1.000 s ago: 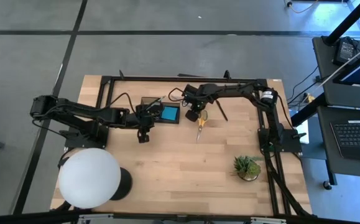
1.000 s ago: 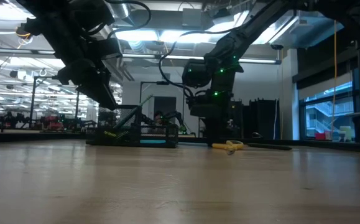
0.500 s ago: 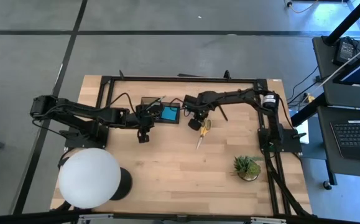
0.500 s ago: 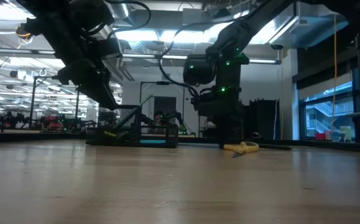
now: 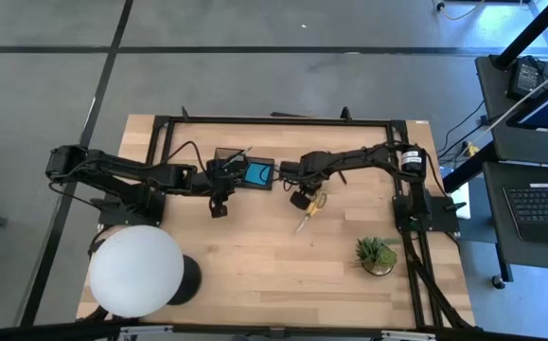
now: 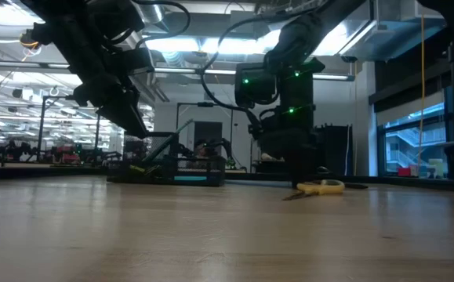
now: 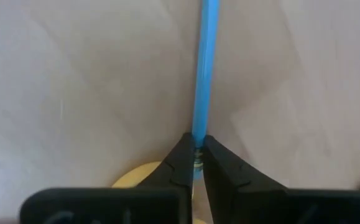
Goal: Pick and place office supplies into organizer
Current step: Put the blue pencil into the black desk organizer
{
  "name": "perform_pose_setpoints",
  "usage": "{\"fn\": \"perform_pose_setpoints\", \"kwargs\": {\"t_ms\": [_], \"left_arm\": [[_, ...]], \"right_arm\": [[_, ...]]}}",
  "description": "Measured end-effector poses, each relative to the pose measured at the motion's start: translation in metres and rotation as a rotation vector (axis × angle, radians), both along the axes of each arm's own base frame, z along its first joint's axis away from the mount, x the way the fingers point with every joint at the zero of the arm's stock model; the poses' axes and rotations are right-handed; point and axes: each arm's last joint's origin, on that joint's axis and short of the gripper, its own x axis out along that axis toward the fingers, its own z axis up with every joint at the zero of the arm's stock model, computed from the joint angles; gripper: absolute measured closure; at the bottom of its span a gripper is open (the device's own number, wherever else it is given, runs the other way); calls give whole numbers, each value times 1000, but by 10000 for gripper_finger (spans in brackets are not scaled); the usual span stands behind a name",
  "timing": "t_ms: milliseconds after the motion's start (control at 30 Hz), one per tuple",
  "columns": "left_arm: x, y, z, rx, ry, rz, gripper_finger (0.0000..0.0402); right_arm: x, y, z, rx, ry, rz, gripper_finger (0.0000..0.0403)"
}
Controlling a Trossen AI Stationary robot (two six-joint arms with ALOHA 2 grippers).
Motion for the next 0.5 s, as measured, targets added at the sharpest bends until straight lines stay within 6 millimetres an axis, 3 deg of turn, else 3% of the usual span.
{"fn": "perform_pose_setpoints", "kwargs": {"t_ms": [167,500], "left_arm": [[0,0,0,-1,-1,1,315],[1,0,1,0,-15,2,315]], "right_arm": [[-5,12,1,4,60,-21,375],[-11,46,-1,0,158,117,376]]}}
